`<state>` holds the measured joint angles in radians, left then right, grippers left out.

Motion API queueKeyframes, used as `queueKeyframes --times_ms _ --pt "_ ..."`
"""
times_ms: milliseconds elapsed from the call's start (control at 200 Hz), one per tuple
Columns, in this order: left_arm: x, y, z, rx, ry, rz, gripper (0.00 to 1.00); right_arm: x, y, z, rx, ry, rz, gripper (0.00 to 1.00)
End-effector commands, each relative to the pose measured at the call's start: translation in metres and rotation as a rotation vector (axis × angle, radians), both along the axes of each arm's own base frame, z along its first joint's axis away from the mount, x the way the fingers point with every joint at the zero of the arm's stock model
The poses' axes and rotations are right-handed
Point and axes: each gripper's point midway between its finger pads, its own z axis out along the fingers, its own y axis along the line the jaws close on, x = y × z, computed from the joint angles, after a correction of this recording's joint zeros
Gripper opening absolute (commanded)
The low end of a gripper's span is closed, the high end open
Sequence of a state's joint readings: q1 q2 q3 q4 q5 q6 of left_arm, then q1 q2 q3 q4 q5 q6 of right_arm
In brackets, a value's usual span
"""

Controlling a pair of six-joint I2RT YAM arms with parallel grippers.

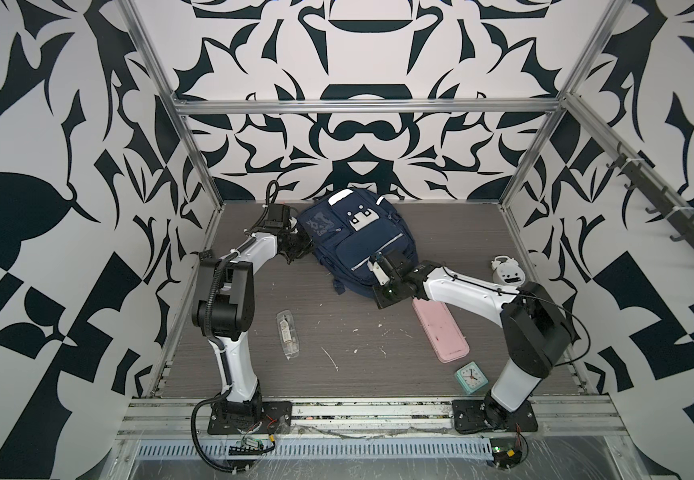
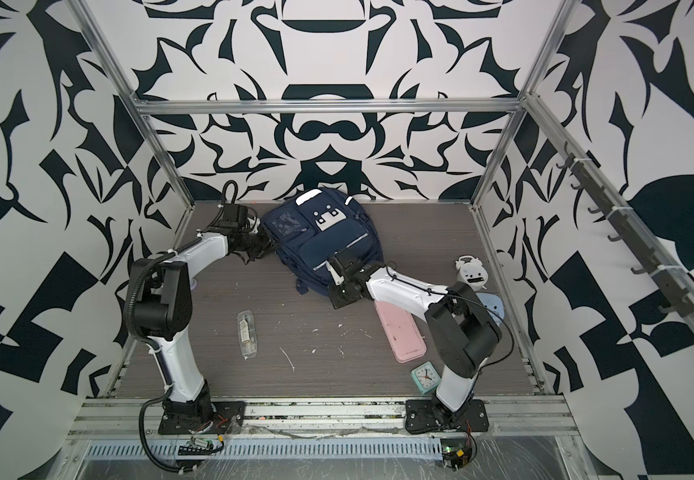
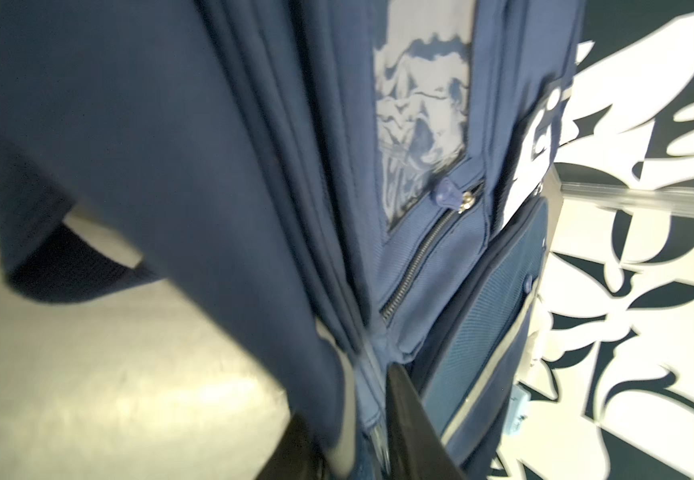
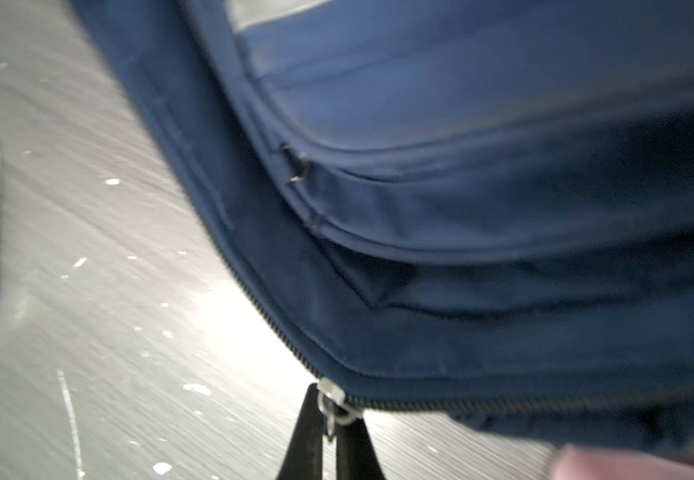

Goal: Pack the student bag

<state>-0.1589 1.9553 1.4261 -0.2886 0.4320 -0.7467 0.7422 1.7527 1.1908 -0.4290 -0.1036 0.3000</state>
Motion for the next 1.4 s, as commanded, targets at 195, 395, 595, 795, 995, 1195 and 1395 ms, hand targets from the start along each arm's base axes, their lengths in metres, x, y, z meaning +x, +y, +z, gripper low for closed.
queueKeyframes --times_ms 195,395,595,795,995,1195,1395 --pt "-0.047 0.001 0.002 0.053 0.003 -0.051 0.57 0.004 0.087 0.042 0.181 -0.02 0.101 0.0" --pt "-0.108 -0.004 -0.001 0.089 0.028 -0.096 0.57 0.004 0.111 0.046 0.222 0.002 0.144 0.0" --pt "-0.144 -0.015 -0.006 0.106 0.043 -0.122 0.56 0.001 0.117 0.042 0.224 0.017 0.152 0.0" --pt "-0.142 -0.023 -0.026 0.094 0.088 -0.144 0.51 -0.003 0.118 0.043 0.231 0.026 0.155 0.0" --pt "-0.135 -0.027 -0.031 0.087 0.093 -0.145 0.48 -0.007 0.114 0.045 0.231 0.028 0.151 0.0" --pt "-0.122 -0.036 -0.035 0.059 0.099 -0.151 0.37 -0.013 0.115 0.045 0.233 0.035 0.17 0.0" --pt "-0.11 -0.038 -0.025 0.062 0.074 -0.154 0.06 -0.024 0.101 0.036 0.195 0.056 0.181 0.0"
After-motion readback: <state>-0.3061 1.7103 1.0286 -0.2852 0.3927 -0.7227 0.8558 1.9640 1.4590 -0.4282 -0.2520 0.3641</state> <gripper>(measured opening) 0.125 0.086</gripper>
